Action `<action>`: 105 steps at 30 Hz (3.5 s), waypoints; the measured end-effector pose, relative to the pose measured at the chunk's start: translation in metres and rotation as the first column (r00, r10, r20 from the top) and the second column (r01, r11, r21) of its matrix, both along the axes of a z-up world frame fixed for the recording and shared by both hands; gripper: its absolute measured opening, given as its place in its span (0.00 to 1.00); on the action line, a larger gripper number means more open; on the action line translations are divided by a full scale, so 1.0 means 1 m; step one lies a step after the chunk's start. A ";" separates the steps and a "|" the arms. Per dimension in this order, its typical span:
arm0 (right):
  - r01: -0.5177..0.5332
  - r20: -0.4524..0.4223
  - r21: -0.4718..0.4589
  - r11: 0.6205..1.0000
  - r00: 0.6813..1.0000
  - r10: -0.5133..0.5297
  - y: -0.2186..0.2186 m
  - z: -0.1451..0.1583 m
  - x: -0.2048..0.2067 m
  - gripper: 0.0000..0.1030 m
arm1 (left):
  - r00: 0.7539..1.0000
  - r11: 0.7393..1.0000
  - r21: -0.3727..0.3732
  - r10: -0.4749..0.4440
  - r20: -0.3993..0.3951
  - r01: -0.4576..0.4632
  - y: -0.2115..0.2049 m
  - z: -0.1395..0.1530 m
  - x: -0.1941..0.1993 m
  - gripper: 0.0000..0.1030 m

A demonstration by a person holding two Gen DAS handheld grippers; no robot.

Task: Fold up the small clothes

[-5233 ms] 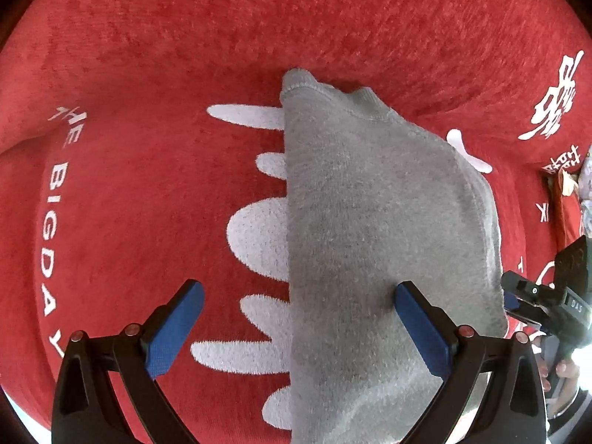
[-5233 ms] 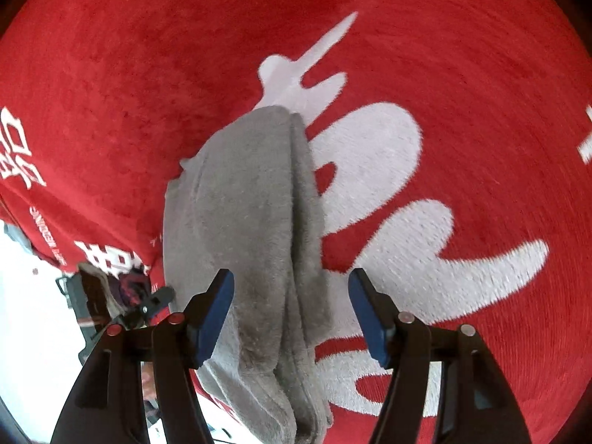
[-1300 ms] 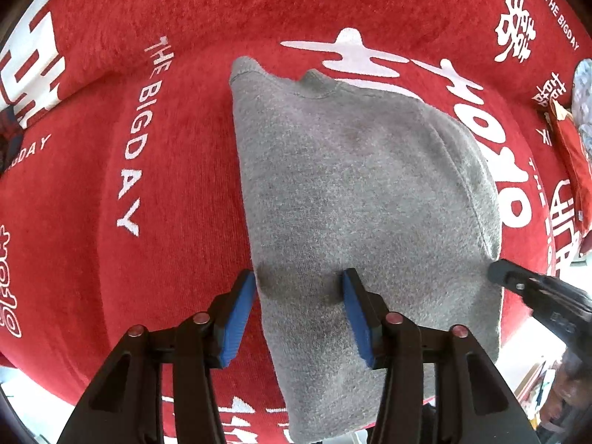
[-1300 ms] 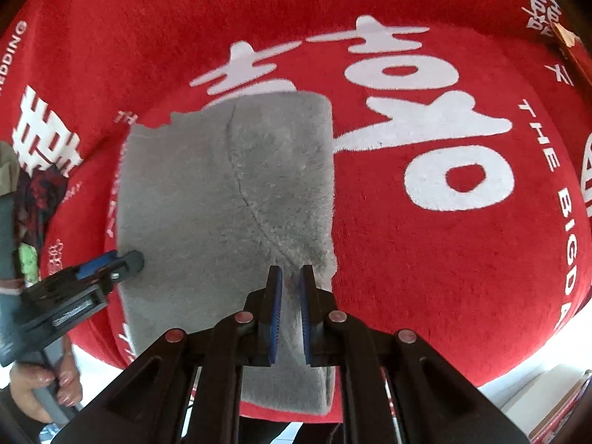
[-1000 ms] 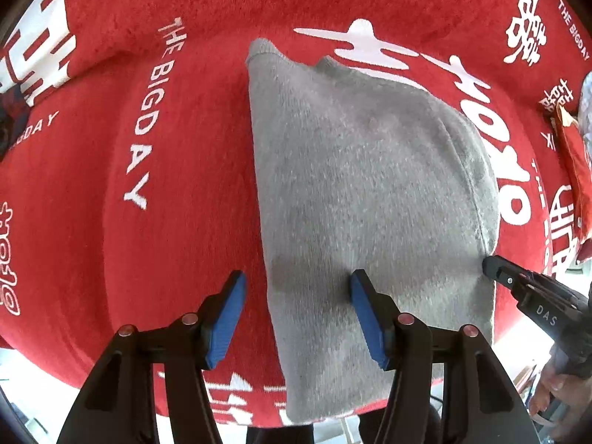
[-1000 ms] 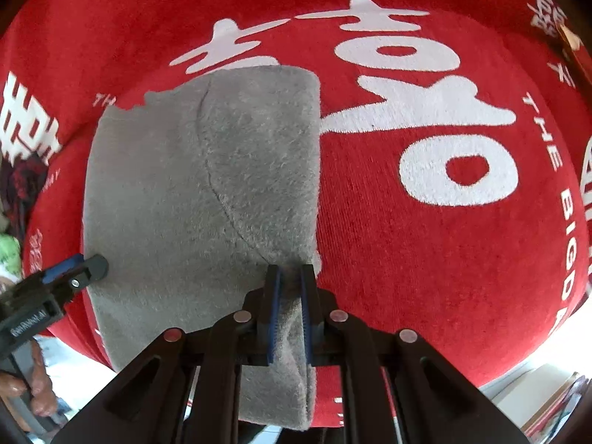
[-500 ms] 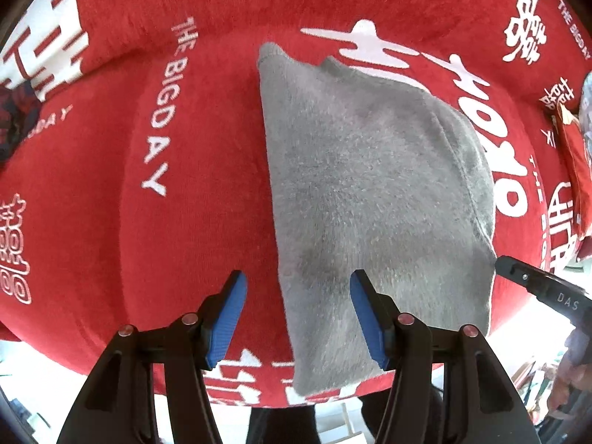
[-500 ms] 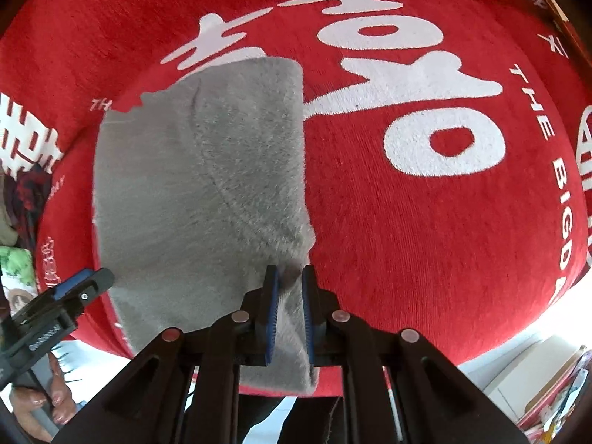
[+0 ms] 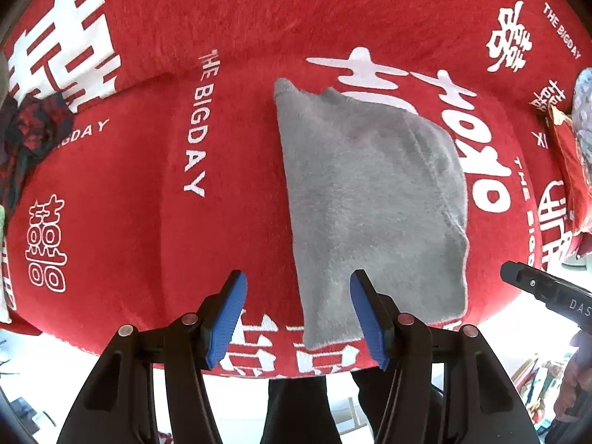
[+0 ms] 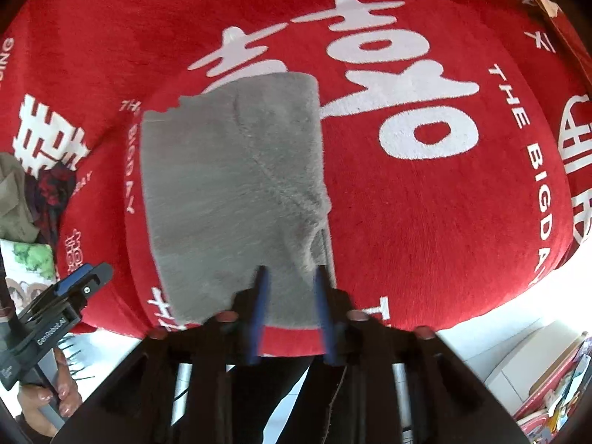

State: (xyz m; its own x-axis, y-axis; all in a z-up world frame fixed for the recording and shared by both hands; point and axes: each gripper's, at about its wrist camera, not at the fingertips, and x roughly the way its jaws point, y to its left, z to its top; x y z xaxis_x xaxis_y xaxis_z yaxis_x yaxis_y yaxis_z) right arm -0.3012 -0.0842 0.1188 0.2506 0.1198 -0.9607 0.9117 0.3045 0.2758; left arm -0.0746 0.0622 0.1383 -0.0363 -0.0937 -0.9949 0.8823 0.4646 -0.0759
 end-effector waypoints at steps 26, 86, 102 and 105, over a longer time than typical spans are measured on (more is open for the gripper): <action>-0.112 -0.112 -0.177 0.978 0.989 0.093 0.021 0.070 0.024 0.91 | 0.986 0.998 -0.011 0.061 0.152 -0.060 0.018 0.061 -0.010 0.99; -0.141 -0.172 -0.257 0.956 0.980 0.098 0.025 0.103 0.047 0.91 | 0.986 0.999 -0.005 0.037 0.162 -0.037 0.009 0.086 -0.007 0.99; -0.138 -0.172 -0.263 0.955 0.981 0.094 0.023 0.104 0.046 0.91 | 0.986 0.999 -0.009 0.036 0.161 -0.035 0.008 0.089 -0.005 0.99; -0.140 -0.172 -0.264 0.954 0.980 0.096 0.022 0.105 0.046 0.91 | 0.987 0.999 -0.008 0.036 0.160 -0.035 0.008 0.089 -0.005 0.99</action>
State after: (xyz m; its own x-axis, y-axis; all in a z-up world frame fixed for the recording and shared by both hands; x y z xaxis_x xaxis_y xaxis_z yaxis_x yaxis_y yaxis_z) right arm -0.2550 -0.0623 0.2240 0.0956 -0.1333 -0.9864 0.8896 0.4560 0.0246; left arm -0.0801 0.0698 0.2272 0.1266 -0.0973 -0.9872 0.8664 0.4955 0.0623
